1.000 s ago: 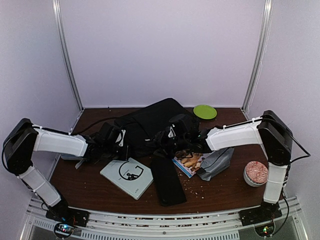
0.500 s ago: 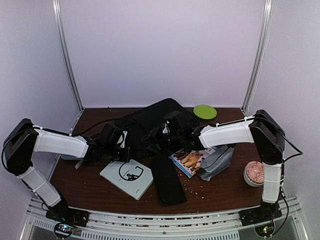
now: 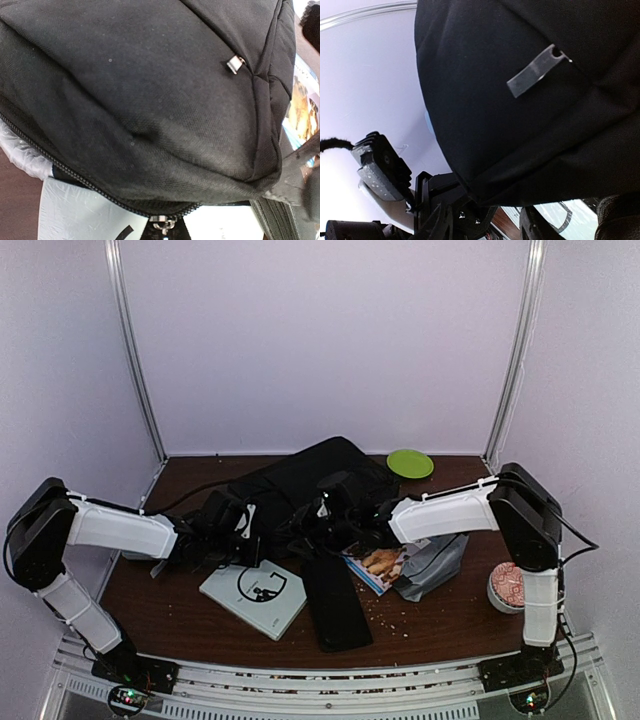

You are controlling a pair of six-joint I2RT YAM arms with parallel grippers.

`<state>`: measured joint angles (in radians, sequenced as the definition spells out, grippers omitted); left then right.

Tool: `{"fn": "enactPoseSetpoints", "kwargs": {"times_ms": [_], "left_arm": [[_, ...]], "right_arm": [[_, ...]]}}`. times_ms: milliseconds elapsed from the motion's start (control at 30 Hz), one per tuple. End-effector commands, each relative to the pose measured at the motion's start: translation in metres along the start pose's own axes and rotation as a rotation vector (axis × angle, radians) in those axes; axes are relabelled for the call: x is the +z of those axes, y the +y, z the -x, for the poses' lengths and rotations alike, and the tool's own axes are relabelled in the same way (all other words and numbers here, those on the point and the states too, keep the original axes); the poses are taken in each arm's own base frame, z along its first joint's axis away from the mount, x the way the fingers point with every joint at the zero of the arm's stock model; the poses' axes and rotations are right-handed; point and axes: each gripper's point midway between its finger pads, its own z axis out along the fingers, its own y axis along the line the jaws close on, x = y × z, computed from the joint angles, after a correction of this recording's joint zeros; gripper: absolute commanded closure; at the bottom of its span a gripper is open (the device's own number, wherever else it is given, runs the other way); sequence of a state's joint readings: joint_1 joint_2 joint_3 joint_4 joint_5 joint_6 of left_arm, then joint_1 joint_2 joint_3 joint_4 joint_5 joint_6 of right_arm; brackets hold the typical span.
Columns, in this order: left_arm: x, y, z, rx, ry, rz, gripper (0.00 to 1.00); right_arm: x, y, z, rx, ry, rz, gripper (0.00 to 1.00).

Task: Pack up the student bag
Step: Unzip the student bag at the center of the board.

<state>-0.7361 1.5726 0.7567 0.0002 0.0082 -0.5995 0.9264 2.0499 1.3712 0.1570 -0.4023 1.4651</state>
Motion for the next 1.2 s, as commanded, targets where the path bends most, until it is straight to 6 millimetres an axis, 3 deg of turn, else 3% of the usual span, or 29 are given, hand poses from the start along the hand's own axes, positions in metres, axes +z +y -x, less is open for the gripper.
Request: {"fn": "enactPoseSetpoints", "kwargs": {"times_ms": [0, 300, 467, 567, 600, 800, 933, 1167], "left_arm": [[-0.005, -0.010, 0.003, 0.020, -0.030, -0.032, 1.00], [-0.006, -0.012, 0.002, 0.024, -0.032, -0.033, 1.00], [-0.006, -0.011, 0.000, 0.026, -0.027, -0.025, 1.00], [-0.006, -0.010, 0.001, 0.026, -0.030, -0.023, 1.00], [-0.006, -0.010, 0.001, 0.026, -0.030, -0.020, 1.00], [-0.009, -0.006, 0.003, 0.028, -0.033, 0.006, 1.00], [-0.010, -0.004, 0.004, 0.038, -0.032, 0.027, 1.00], [-0.009, -0.003, 0.012, 0.055, -0.029, 0.052, 1.00]], "right_arm": [[0.007, 0.010, 0.007, 0.011, -0.033, 0.036, 0.56], [0.011, 0.006, 0.018, 0.030, -0.070, 0.033, 0.63], [0.010, 0.009, 0.023, 0.025, -0.082, 0.039, 0.80], [0.006, 0.010, 0.025, 0.010, -0.086, 0.037, 1.00], [0.004, 0.010, 0.025, -0.002, -0.091, 0.034, 1.00], [-0.023, 0.005, 0.035, -0.056, -0.124, 0.010, 1.00], [-0.050, -0.016, 0.049, -0.088, -0.169, -0.046, 1.00], [-0.092, -0.034, 0.073, -0.163, -0.230, -0.121, 1.00]]}}
